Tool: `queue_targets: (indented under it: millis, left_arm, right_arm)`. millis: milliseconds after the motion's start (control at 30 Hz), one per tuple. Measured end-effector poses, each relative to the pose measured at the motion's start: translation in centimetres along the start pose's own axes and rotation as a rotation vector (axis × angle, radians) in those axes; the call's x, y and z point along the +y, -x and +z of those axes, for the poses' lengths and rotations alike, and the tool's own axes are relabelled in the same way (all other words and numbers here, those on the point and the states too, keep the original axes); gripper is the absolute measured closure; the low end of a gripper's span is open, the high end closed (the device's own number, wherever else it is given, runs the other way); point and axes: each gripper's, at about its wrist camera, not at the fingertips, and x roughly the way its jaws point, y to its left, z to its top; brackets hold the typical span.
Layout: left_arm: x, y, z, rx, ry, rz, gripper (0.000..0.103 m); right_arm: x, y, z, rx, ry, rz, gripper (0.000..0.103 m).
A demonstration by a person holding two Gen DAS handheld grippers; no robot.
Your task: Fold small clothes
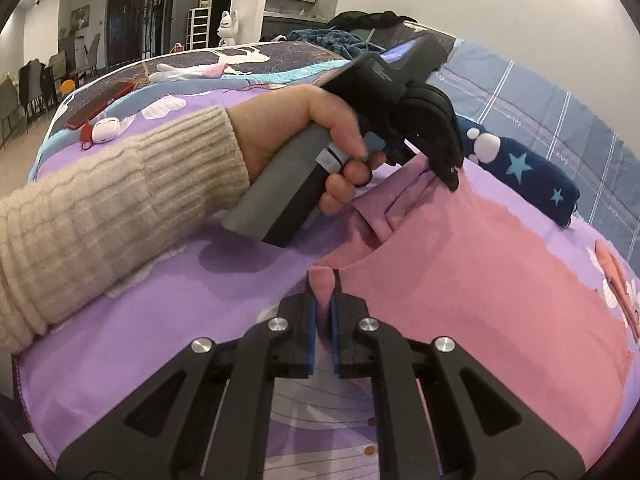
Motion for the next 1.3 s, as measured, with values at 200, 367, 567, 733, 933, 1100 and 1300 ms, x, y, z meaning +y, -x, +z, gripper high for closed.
queue_targets:
  millis: [200, 367, 567, 733, 933, 1100, 1300]
  left_arm:
    - [1.1, 0.2, -0.7, -0.020, 0.036, -0.045, 0.091]
    - [1.2, 0.2, -0.6, -0.023, 0.041, -0.051, 0.090]
    - [1.2, 0.1, -0.6, -0.019, 0.039, -0.052, 0.089]
    - [1.2, 0.1, -0.6, -0.019, 0.039, -0.053, 0.089]
    - [1.2, 0.1, -0.6, -0.019, 0.041, -0.056, 0.089]
    - [1.2, 0.1, -0.7, -0.019, 0.041, -0.057, 0.089]
    - [1.3, 0.1, -0.7, -0.020, 0.042, -0.061, 0.089]
  right_arm:
    - [-1.0, -1.5, -0.3, 0.077, -0.059, 0.055, 0.096]
    - [-1.2, -1.0, -0.5, 0.072, -0.079, 0.055, 0.084]
    - [-1.2, -0.1, -0.8, 0.075, -0.080, -0.010, 0.061]
    - [-1.3, -0.1, -1.4, 0.103, -0.078, -0.022, 0.058]
    - [-0.9, -0.7, -1.4, 0.123, -0.052, -0.063, 0.058]
    - [0.3, -2.3, -0.5, 0.114, 0.050, -0.139, 0.059]
    - [0.9, -3.2, 0.2, 0.105, 0.098, -0.153, 0.095]
